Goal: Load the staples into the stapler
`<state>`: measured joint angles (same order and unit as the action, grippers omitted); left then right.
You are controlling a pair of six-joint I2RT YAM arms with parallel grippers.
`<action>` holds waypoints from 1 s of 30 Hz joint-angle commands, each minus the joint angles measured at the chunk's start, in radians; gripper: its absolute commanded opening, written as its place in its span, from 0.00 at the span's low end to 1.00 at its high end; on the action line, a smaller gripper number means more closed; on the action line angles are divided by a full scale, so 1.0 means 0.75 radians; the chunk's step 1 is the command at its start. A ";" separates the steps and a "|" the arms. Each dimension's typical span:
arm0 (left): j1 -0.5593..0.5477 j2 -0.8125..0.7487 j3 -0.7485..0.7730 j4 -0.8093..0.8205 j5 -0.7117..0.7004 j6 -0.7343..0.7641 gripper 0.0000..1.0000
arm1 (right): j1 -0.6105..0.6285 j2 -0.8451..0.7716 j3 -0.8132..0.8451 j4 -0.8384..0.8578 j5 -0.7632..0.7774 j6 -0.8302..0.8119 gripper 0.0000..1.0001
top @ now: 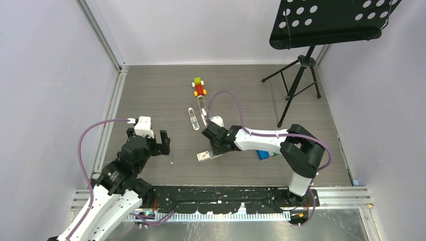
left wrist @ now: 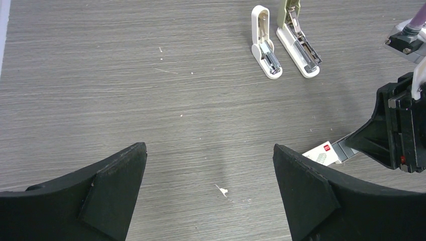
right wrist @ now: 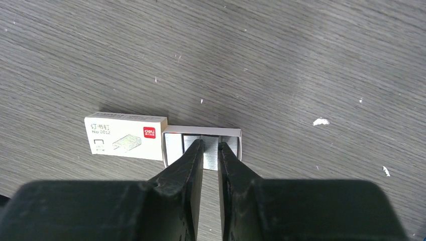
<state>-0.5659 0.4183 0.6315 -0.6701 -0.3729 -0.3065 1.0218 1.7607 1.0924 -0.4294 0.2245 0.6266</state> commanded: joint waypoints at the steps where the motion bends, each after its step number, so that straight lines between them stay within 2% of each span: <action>1: 0.010 -0.018 -0.005 0.057 0.010 0.014 1.00 | 0.008 -0.044 0.048 -0.019 0.020 -0.037 0.20; 9: 0.010 -0.016 -0.005 0.058 0.013 0.014 1.00 | 0.021 -0.110 0.041 0.023 0.005 -0.084 0.14; 18: 0.012 -0.016 -0.004 0.059 0.018 0.018 1.00 | 0.055 -0.185 0.026 0.051 0.011 -0.142 0.13; 23: 0.012 -0.016 -0.004 0.059 0.019 0.018 1.00 | 0.055 -0.136 0.045 -0.019 0.099 -0.104 0.16; 30: 0.012 -0.022 -0.006 0.060 0.021 0.020 1.00 | 0.054 -0.056 0.052 -0.035 0.111 -0.085 0.21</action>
<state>-0.5625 0.4179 0.6315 -0.6701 -0.3656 -0.3058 1.0580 1.6897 1.0977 -0.4484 0.2745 0.5480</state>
